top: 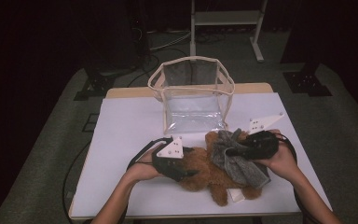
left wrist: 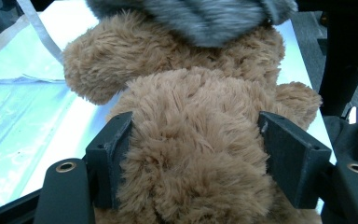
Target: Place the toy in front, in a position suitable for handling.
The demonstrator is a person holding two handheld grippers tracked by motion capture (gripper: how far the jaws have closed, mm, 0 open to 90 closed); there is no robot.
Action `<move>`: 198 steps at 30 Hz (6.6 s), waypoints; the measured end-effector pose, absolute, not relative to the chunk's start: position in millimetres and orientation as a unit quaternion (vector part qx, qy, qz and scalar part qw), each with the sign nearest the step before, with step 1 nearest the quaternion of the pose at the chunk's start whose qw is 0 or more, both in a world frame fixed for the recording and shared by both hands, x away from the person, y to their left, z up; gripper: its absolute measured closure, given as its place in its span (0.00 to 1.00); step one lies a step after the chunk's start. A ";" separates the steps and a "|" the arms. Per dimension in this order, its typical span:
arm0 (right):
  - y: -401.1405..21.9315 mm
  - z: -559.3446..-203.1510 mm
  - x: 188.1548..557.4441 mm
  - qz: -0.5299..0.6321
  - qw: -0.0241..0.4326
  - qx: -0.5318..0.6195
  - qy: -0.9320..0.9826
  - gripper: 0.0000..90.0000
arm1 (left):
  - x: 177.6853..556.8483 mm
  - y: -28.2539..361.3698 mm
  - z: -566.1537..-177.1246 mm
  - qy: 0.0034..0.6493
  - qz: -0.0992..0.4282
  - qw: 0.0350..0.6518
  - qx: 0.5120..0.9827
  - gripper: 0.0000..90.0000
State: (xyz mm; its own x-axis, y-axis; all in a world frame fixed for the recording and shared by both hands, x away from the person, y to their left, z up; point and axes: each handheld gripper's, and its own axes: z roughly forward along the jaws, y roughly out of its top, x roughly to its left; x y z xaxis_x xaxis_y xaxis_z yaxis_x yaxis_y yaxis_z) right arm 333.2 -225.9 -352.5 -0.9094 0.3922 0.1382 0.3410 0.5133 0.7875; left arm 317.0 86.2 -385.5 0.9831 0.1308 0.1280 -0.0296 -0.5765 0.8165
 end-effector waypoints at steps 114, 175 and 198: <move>-184.0 -365.1 320.1 0.454 0.014 0.165 0.876 0.87 | 306.0 115.7 -392.3 0.041 0.103 0.430 0.896 0.26; -292.7 -367.4 348.4 0.465 0.042 0.297 0.833 0.86 | 304.3 116.8 -393.5 0.028 0.111 0.430 0.896 0.22; -270.3 -378.5 309.4 0.472 -0.003 0.242 0.848 0.86 | 312.3 118.0 -395.0 0.060 0.098 0.446 0.888 0.22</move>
